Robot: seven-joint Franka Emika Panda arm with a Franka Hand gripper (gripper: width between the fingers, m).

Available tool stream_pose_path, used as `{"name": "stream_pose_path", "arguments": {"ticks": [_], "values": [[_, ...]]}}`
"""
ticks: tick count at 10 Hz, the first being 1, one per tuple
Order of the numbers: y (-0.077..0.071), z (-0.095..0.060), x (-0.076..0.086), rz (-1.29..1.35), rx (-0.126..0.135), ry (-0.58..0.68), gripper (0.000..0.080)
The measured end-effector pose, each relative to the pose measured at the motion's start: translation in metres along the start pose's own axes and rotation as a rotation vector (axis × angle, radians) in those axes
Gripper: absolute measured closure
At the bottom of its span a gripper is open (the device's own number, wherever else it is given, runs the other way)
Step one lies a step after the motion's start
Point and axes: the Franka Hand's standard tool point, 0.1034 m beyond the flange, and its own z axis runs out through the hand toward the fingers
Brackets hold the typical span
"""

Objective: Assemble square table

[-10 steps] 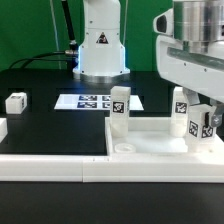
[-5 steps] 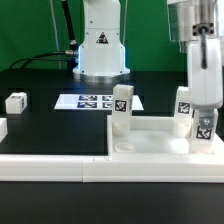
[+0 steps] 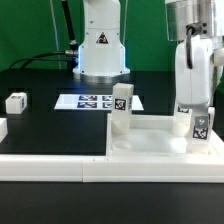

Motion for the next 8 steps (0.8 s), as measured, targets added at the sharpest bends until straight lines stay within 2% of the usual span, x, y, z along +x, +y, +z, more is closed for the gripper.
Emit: {"name": "stream_pose_path", "arguments": {"ticks": [1, 3, 5, 7, 8], "values": [[0.001, 0.001, 0.000, -0.015, -0.001, 0.001, 0.0426], [0.001, 0.001, 0.000, -0.018, -0.001, 0.001, 0.0180], [0.001, 0.000, -0.001, -0.030, -0.001, 0.000, 0.0159], [0.002, -0.018, -0.006, -0.087, 0.012, -0.018, 0.0151], [0.001, -0.033, -0.004, -0.121, 0.026, -0.031, 0.0150]]}}
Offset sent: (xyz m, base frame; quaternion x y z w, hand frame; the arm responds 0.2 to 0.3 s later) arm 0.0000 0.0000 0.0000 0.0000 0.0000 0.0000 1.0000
